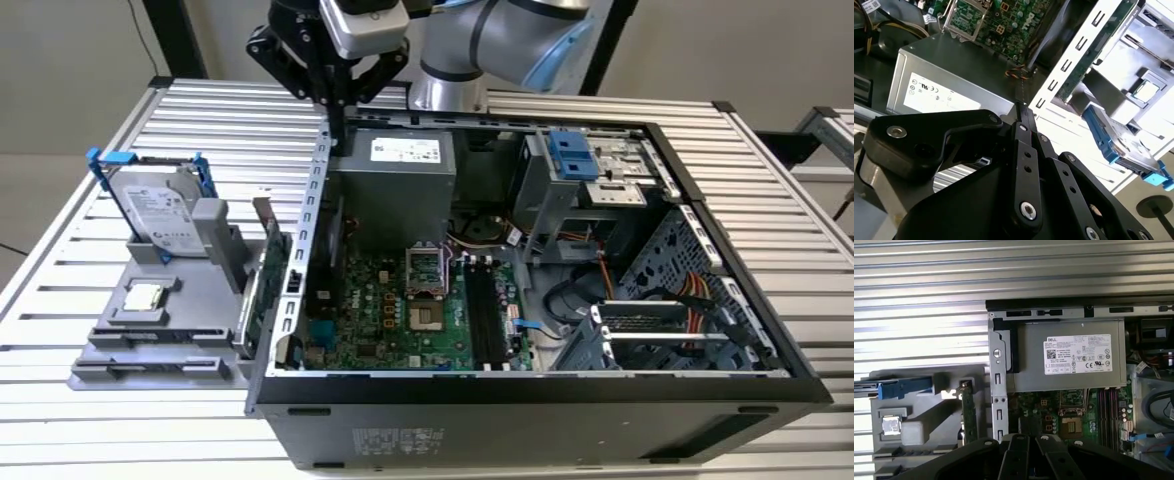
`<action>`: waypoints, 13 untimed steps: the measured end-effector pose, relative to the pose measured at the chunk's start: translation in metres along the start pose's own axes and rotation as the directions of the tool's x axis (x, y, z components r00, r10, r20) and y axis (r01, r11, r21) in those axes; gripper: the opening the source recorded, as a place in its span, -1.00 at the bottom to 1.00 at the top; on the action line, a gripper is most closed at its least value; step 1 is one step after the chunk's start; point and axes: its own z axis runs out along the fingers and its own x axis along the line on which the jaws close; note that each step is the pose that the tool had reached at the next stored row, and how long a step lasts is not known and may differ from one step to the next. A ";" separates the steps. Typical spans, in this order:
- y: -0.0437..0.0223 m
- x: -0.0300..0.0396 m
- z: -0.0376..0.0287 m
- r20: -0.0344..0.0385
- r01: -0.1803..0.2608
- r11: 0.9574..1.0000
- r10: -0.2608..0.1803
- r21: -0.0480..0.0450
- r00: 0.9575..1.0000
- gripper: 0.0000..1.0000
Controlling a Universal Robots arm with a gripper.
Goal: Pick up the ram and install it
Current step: 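Reach for the ram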
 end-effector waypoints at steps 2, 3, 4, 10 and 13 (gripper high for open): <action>-0.0001 0.0017 0.0000 0.000 0.000 1.000 0.000 0.000 1.000 -1.00; -0.0002 0.0025 0.0000 0.000 0.000 1.000 0.000 0.000 1.000 -1.00; -0.0002 0.0033 -0.0001 0.000 0.000 1.000 0.000 0.000 1.000 -1.00; -0.0004 0.0062 -0.0001 0.000 0.000 1.000 0.000 0.000 1.000 -1.00; -0.0005 0.0075 -0.0002 0.000 0.000 1.000 0.000 0.000 1.000 -1.00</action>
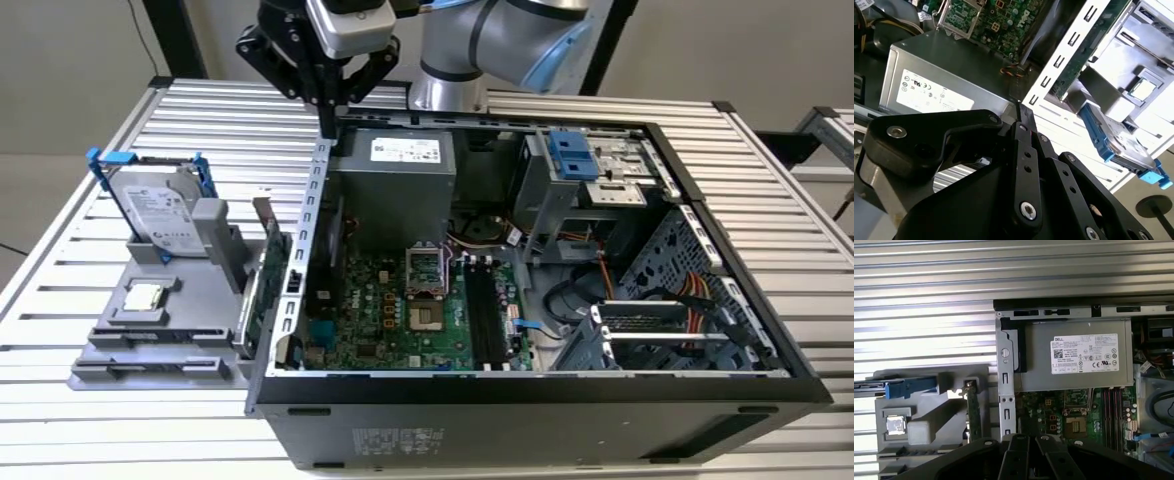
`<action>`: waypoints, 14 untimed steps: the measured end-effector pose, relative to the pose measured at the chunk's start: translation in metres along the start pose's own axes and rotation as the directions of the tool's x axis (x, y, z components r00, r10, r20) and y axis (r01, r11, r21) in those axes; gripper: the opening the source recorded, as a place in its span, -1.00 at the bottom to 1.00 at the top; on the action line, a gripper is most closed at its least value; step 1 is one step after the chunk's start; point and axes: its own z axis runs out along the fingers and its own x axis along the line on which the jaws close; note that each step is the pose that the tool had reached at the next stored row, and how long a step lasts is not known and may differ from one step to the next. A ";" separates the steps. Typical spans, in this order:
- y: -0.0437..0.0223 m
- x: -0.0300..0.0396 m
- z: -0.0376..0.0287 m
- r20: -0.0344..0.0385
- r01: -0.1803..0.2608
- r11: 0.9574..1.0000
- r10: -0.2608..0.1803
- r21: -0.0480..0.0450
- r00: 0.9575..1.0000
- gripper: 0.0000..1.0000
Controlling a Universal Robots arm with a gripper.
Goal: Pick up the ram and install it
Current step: 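Reach for the ram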
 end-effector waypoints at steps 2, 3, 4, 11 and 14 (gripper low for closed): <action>0.0000 0.0005 0.0000 0.000 0.000 1.000 0.000 0.000 1.000 -1.00; 0.0000 0.0005 0.0000 0.000 0.000 1.000 0.000 0.000 1.000 -1.00; -0.0001 0.0008 -0.0001 0.000 0.000 1.000 0.000 0.000 1.000 -1.00; -0.0001 0.0018 -0.0001 0.000 0.000 1.000 0.000 0.000 1.000 -1.00; -0.0002 0.0033 -0.0001 0.000 0.000 1.000 0.000 0.000 1.000 -1.00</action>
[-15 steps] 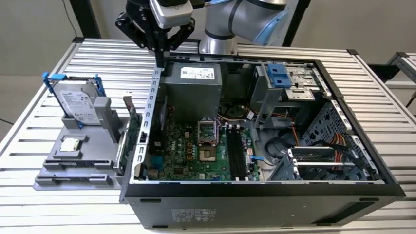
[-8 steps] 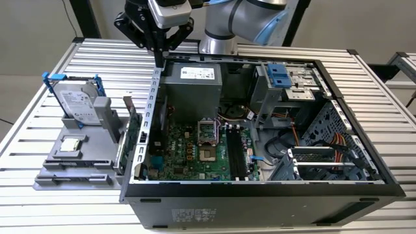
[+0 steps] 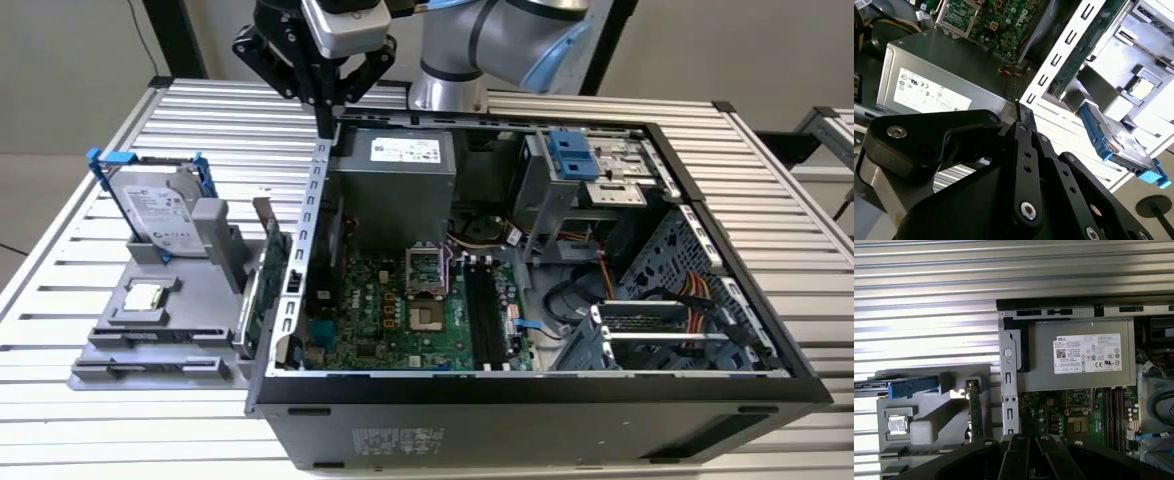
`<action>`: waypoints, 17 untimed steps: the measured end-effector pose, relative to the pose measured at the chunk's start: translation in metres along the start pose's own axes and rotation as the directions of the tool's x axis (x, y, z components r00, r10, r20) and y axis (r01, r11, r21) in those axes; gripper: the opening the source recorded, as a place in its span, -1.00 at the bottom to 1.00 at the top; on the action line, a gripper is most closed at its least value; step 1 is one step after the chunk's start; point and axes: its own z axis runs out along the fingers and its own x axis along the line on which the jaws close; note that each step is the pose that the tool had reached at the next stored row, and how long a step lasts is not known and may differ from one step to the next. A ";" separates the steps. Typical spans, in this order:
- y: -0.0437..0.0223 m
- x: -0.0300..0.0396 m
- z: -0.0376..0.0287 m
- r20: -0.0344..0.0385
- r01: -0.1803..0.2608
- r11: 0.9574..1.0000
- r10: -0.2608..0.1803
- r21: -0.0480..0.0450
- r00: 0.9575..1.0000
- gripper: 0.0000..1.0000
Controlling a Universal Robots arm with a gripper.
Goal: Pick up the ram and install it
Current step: 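Reach for the ram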
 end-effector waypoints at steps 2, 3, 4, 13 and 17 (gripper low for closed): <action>-0.0001 0.0010 0.0000 0.000 0.000 1.000 0.000 0.000 1.000 -1.00; -0.0001 0.0014 0.0000 0.000 0.000 1.000 0.000 0.000 1.000 -1.00; -0.0002 0.0019 0.0000 0.000 0.000 1.000 0.000 0.000 1.000 -1.00; -0.0005 0.0066 -0.0002 0.000 0.000 1.000 0.000 0.000 1.000 -1.00; -0.0007 0.0094 -0.0002 0.000 0.000 1.000 0.000 0.000 1.000 -1.00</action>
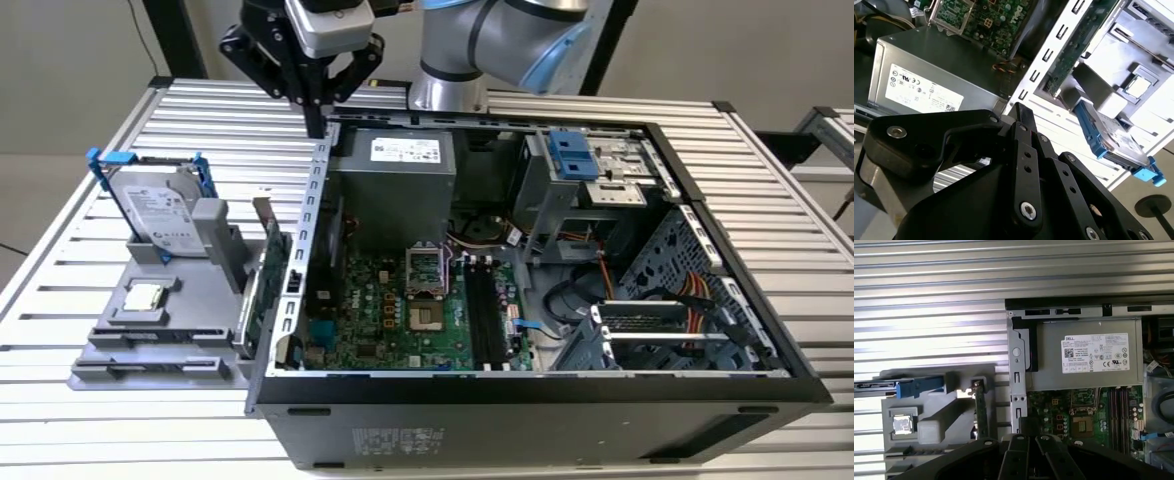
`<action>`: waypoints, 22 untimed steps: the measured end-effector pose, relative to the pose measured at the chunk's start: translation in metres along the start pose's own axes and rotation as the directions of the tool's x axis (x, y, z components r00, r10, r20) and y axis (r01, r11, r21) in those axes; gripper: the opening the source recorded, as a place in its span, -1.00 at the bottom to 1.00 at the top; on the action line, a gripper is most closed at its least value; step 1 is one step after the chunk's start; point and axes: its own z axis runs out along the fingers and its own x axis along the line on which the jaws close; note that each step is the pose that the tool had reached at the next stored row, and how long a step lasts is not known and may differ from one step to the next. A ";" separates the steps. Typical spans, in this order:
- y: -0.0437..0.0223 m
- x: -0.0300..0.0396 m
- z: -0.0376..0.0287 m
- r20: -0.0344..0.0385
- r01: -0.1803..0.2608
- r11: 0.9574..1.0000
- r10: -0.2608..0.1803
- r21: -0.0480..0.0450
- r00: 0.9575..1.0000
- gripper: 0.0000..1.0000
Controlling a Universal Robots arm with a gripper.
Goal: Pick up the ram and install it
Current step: 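Reach for the ram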
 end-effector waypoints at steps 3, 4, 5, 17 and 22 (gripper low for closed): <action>-0.0002 0.0024 -0.0001 0.000 0.000 1.000 0.000 0.000 1.000 -1.00; -0.0002 0.0033 -0.0001 0.000 0.000 1.000 0.000 0.000 1.000 -1.00; -0.0003 0.0042 -0.0001 0.000 0.000 1.000 0.000 0.000 1.000 -1.00; -0.0009 0.0130 -0.0003 0.000 0.000 1.000 0.000 0.000 1.000 -1.00; -0.0011 0.0156 -0.0004 0.000 0.000 1.000 0.000 0.000 1.000 -1.00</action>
